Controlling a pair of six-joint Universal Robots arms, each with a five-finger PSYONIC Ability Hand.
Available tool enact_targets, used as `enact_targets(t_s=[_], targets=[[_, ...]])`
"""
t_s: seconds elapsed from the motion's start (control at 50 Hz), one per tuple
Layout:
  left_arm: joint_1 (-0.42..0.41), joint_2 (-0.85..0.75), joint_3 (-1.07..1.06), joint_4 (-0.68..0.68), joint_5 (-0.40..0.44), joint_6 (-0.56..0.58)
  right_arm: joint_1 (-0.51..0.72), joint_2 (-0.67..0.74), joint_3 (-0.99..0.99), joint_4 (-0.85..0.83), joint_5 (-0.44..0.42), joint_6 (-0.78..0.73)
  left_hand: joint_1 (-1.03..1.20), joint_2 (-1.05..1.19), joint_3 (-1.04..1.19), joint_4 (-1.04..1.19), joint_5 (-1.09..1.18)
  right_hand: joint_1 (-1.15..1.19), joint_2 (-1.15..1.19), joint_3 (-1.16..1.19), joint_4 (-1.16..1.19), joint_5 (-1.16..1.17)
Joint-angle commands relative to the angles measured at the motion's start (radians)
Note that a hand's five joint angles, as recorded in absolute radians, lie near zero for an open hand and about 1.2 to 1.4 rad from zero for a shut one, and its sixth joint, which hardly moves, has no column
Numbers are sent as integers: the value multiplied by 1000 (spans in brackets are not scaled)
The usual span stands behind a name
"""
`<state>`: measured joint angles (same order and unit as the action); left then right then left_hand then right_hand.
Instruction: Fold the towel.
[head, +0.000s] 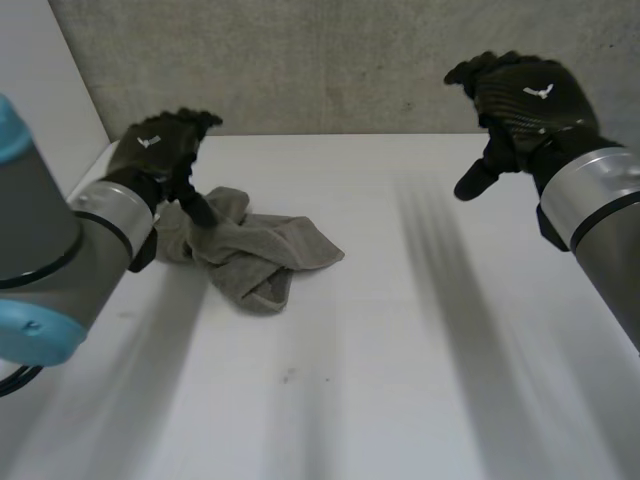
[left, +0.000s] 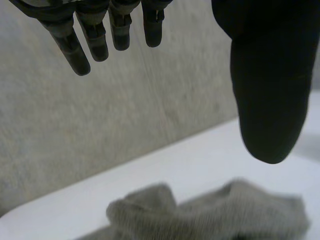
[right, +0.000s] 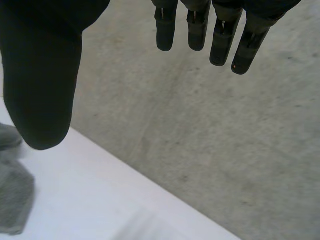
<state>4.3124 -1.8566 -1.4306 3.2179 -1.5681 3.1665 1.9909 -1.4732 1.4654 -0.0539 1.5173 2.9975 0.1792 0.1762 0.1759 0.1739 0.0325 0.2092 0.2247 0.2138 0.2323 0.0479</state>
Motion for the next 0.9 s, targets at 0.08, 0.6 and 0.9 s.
enact_targets(t_s=[0.08,0.6,0.9], targets=[[127,-237,78,50,88,280,5,253,-46,-13,-75,32,14,17,17,19,-14,-35,-50,-39,-58,-48],[158,-239,12,186,241,319,89,495,-109,-89,-60,178,1217,1220,1220,1222,1189,-35,-50,-39,-58,-48],[52,63,-180,177,229,320,216,550,-221,-90,-120,454,1217,1220,1220,1222,1189,-35,-50,-39,-58,-48]])
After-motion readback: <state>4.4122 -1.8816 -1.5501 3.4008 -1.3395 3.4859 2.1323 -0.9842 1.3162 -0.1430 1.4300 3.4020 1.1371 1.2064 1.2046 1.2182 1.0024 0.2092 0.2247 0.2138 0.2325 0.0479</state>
